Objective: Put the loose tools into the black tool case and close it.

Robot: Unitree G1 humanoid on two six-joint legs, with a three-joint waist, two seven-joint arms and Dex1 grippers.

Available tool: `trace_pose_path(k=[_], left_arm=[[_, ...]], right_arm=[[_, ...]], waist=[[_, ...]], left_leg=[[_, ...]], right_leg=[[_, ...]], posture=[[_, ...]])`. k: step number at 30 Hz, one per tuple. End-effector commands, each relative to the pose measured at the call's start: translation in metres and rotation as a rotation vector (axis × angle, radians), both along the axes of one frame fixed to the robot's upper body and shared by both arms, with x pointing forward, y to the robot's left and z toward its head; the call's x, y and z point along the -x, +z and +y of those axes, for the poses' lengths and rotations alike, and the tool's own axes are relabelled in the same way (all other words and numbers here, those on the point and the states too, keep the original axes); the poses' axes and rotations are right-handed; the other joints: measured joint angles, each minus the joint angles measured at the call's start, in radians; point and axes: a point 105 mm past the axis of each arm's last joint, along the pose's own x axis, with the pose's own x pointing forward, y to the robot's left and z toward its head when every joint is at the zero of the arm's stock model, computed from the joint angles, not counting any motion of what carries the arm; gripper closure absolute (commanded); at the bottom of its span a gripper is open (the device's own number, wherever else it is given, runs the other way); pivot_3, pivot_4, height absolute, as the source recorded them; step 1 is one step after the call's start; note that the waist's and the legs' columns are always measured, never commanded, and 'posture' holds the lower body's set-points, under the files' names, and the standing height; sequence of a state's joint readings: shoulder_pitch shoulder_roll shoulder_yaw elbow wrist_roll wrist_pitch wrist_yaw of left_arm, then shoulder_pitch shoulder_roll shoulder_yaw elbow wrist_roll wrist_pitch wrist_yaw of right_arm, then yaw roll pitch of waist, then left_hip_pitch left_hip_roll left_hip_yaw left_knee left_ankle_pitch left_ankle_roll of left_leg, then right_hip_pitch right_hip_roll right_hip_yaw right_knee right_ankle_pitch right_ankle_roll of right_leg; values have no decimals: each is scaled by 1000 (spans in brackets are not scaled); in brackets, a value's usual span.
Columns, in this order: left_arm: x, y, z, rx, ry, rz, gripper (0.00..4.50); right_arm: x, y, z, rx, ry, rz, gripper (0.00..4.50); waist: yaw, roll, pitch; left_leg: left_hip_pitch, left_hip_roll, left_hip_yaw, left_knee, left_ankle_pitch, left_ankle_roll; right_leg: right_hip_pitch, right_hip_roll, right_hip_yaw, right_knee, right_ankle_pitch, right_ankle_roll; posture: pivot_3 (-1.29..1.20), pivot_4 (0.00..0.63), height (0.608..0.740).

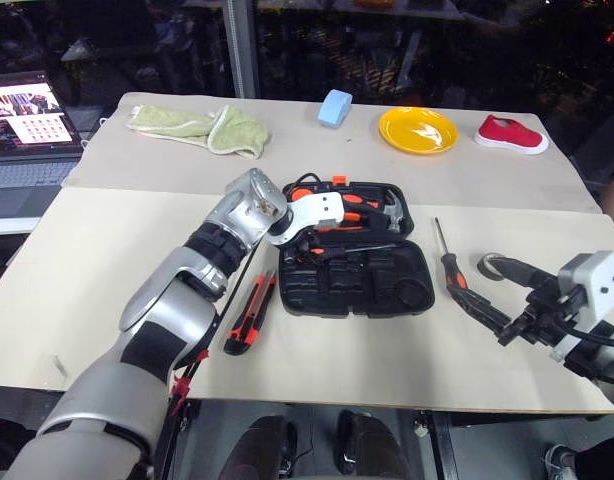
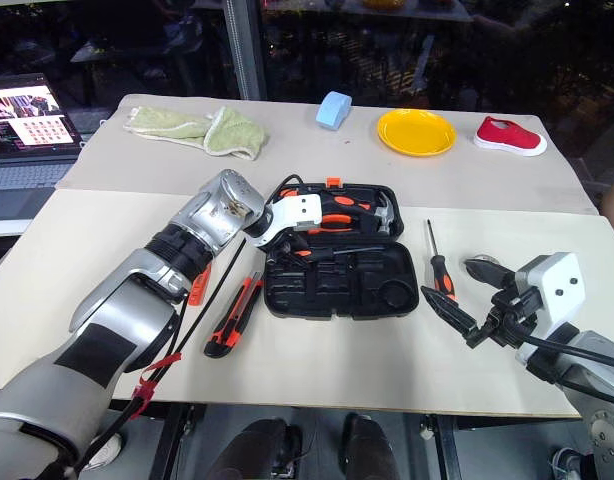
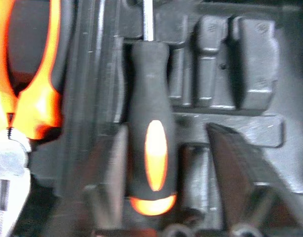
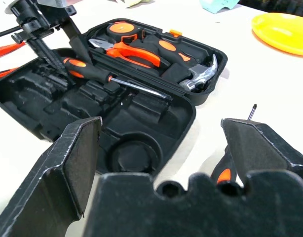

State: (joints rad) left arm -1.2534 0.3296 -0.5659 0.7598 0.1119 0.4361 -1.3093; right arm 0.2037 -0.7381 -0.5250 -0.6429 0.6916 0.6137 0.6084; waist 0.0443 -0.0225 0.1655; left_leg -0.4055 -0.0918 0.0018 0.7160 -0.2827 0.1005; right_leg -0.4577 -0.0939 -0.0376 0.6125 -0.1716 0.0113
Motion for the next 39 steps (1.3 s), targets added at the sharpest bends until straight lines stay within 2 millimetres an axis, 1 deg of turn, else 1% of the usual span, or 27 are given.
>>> trace_pose_path(k=[1,2,3,4,5,6,7,8,10,14,15,23,33,39], left_arm=[[5,48,-8,51,-86,-107,55],[5,51,-8,53,-97,-124,55],[6,54,-8,65,-106,-137,252],[5,53,-9,74,-114,-143,609],[5,50,-9,77,-122,-151,869],[4,48,-9,78,-134,-165,1305],[2,44,-9,66,-144,-184,1650],[1,40,-9,60,-156,-199,2134],[-1,33,-10,71,-168,-203,2823],[-2,26,-15,115,-193,-184,4356],[-3,23,-14,111,-191,-179,4457],[-15,10,-18,73,-132,-215,4457],[-17,2,-21,61,-140,-231,4457],[-13,-12,-22,8,-191,-243,4457]], right_arm=[[4,8,6,1,24,-32,0],[4,8,7,1,24,-32,0],[5,8,7,1,24,-30,0],[6,7,7,1,25,-28,0],[6,7,7,2,25,-26,0],[6,7,7,2,26,-25,0],[7,7,8,3,26,-24,0],[7,7,8,4,27,-23,0],[7,7,8,6,28,-23,0],[8,8,8,9,28,-22,0],[9,8,8,9,28,-21,0],[11,6,9,5,27,-17,0],[11,4,10,-6,21,-14,0],[10,4,9,-17,11,-24,0]], waist=[[-1,0,0],[-1,0,0],[-1,0,0],[-1,1,0],[0,1,0],[0,1,0],[0,1,0],[0,1,0],[-1,1,0],[-1,1,0],[-1,1,0],[0,1,0],[1,1,0],[3,1,-1]], left_leg=[[0,0,0,0,0,0],[0,0,0,0,0,0],[0,0,0,0,0,0],[0,0,0,0,0,0],[0,0,0,0,0,0],[1,0,0,0,0,0],[1,0,0,0,0,0],[1,0,0,0,0,0],[1,0,0,0,0,0],[1,0,0,1,0,0],[1,0,0,1,0,0],[1,-1,1,2,0,1],[1,-1,1,6,-1,3],[1,0,1,8,-2,3]], right_leg=[[0,0,0,0,0,0],[0,0,0,0,0,0],[0,0,0,0,0,0],[0,0,0,0,0,0],[0,0,0,0,0,0],[0,0,0,0,0,0],[0,0,0,0,0,0],[0,0,0,0,0,0],[0,0,0,0,0,0],[0,0,0,1,0,0],[0,0,0,1,0,0],[1,0,0,1,0,0],[2,0,0,3,1,2],[2,0,0,3,1,2]], posture=[[0,150,732],[0,150,732],[0,150,732],[0,150,732],[0,150,732],[0,150,732],[0,150,732],[0,150,732],[0,150,732],[0,150,732],[0,150,732],[0,150,732],[0,150,732],[0,150,732]])
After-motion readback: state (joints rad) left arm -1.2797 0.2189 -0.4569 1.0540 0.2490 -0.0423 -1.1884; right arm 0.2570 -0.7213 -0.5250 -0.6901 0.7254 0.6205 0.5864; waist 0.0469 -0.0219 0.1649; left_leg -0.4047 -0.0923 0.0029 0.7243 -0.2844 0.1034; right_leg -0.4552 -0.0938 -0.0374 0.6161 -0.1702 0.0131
